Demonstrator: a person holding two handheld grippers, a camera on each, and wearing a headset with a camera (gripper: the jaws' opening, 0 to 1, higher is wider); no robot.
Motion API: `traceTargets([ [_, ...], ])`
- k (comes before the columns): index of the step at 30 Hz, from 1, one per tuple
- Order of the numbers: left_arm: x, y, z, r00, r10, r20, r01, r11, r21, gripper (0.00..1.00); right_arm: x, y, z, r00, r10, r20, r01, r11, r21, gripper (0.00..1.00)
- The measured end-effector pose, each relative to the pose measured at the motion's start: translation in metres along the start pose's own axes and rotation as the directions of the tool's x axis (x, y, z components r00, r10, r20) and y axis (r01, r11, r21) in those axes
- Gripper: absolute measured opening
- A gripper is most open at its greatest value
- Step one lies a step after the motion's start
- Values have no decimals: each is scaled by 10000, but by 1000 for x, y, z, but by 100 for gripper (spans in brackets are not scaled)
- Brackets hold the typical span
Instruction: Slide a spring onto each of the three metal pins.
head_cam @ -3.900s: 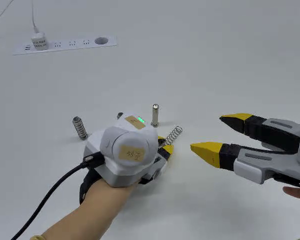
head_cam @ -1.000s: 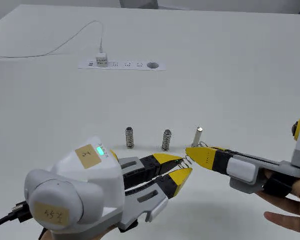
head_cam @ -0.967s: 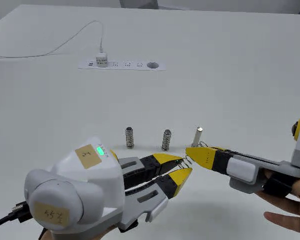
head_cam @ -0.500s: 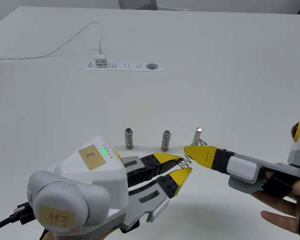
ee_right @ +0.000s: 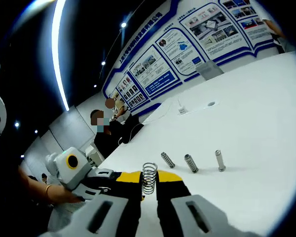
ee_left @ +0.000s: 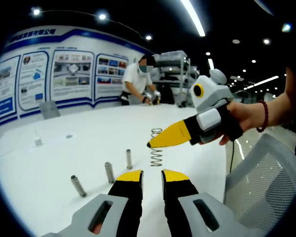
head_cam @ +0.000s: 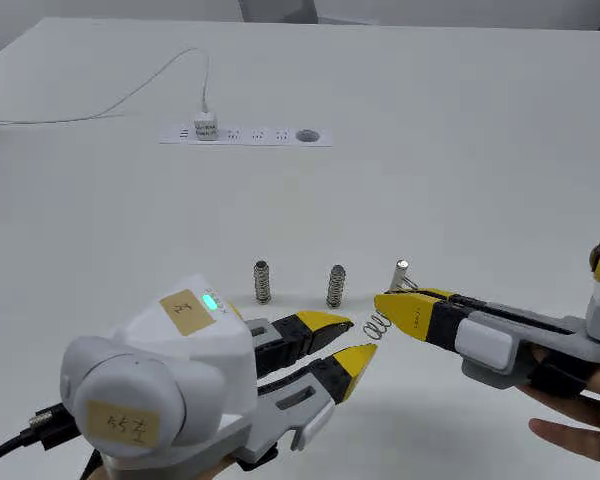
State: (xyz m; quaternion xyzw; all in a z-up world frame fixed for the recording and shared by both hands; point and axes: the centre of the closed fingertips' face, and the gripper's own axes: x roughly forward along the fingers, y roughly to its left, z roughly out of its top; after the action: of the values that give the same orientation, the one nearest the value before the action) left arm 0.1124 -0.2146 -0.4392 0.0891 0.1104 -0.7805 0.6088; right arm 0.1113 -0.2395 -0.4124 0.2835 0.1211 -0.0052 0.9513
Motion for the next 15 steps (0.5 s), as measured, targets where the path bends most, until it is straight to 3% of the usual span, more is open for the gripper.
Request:
traceTargets([
  [6, -5, 12, -4, 9986, 502, -167, -500, 9987, 91, 21, 0, -8, 9, 9991, -427, 68, 432, 9914, -1238, 11],
  [15, -10, 29, -13, 9926, 1151, -393, -1153, 9933, -36, 27, 4, -22, 23, 9952, -966, 159, 973, 9563, -2758, 11],
])
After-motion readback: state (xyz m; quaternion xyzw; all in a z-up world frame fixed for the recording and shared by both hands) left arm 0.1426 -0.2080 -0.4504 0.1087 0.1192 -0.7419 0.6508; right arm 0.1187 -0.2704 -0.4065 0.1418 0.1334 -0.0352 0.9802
